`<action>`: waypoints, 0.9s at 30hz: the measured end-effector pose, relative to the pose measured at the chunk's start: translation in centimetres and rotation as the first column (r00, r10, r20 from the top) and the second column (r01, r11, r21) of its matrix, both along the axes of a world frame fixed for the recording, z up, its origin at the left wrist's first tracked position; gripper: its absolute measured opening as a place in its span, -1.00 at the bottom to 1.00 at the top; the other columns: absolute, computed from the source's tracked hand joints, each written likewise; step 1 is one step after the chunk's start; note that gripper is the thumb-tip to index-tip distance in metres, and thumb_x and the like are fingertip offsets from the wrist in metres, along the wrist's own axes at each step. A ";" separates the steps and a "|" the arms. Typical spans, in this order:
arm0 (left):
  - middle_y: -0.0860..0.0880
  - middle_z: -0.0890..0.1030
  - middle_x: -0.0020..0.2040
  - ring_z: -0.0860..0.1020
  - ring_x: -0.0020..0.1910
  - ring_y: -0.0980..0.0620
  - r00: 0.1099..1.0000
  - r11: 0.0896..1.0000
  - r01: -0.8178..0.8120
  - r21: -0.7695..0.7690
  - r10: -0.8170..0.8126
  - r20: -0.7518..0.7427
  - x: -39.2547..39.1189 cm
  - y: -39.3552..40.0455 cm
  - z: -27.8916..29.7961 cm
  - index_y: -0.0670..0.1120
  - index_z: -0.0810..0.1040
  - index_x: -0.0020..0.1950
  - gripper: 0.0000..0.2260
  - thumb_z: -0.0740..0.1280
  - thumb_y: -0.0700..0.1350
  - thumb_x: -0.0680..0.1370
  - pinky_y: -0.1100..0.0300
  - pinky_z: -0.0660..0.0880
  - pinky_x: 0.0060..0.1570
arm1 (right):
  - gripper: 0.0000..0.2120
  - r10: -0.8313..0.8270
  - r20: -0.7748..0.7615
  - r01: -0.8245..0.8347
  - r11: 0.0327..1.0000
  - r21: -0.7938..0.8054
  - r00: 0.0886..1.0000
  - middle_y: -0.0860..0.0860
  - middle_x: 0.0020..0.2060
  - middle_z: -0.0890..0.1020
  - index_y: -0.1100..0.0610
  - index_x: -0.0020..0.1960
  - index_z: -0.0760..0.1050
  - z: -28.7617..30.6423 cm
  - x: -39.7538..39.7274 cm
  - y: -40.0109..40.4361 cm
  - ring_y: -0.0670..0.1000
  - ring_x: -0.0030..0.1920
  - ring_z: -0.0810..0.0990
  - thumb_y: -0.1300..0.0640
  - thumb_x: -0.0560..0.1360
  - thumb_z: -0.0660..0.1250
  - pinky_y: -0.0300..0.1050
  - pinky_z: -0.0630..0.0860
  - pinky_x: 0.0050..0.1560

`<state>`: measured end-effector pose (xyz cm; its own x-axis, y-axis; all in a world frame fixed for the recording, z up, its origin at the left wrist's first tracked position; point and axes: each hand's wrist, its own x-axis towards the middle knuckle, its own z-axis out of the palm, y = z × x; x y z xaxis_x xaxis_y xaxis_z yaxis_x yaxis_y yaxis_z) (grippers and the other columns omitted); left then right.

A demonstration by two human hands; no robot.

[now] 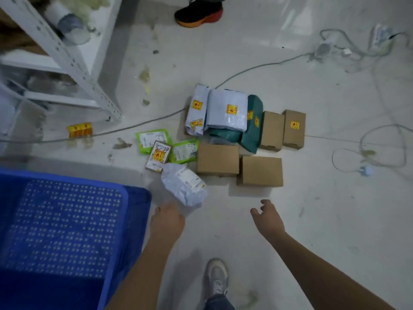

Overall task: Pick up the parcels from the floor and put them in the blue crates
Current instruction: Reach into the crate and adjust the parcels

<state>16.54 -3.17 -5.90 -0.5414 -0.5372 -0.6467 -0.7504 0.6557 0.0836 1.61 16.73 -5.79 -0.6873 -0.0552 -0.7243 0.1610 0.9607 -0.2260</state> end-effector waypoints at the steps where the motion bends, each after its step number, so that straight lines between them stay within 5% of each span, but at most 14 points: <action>1: -0.13 0.47 0.23 0.49 0.18 -0.08 1.000 1.000 0.009 0.009 -0.009 -0.007 -1.7 0.1 0.0 -0.19 0.38 0.29 -0.68 0.13 -0.08 0.59 0.13 0.43 0.09 | -0.49 -0.025 -0.001 0.025 1.000 0.007 1.000 0.13 0.37 0.39 0.19 0.44 0.21 -0.1 -1.3 0.7 0.15 0.32 0.43 0.03 0.56 0.18 0.02 0.40 0.26; 12: -0.18 0.37 0.29 0.39 0.27 -0.13 0.976 0.975 0.168 0.146 -0.185 0.118 -11.6 -0.1 -4.7 -0.20 0.29 0.34 -0.65 0.11 -0.06 0.61 0.06 0.39 0.18 | -0.52 -0.094 0.073 0.095 0.996 -0.003 0.993 0.11 0.33 0.45 0.18 0.42 0.24 -4.3 -9.1 0.3 0.13 0.26 0.49 0.01 0.56 0.18 -0.03 0.41 0.21; 24: -0.20 0.48 0.28 0.45 0.28 -0.16 0.971 0.922 -0.091 0.377 -0.002 0.239 -20.0 -3.6 -12.7 -0.23 0.35 0.33 -0.65 0.11 -0.07 0.63 0.08 0.37 0.21 | -0.55 -0.241 0.263 0.243 0.970 0.026 0.934 0.09 0.07 0.52 0.22 0.38 0.30 -10.8 -15.7 -3.8 0.09 0.07 0.51 0.04 0.56 0.19 -0.09 0.40 0.12; 27: -0.25 0.56 0.16 0.52 0.19 -0.22 0.934 0.839 -0.313 0.445 0.186 0.307 -22.3 -2.9 -14.7 -0.21 0.50 0.09 -0.77 0.15 -0.10 0.59 0.05 0.45 0.16 | -0.53 -0.290 0.260 0.284 0.957 0.062 0.921 0.16 0.22 0.52 0.23 0.38 0.30 -12.6 -17.6 -3.3 0.16 0.19 0.51 0.02 0.55 0.20 -0.07 0.40 0.16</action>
<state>-5.77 -6.05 -20.64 -0.2244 -0.2208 -0.9491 -0.9203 0.3683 0.1319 -15.99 13.41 -18.43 -0.4558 0.1343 -0.8799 0.4815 0.8686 -0.1169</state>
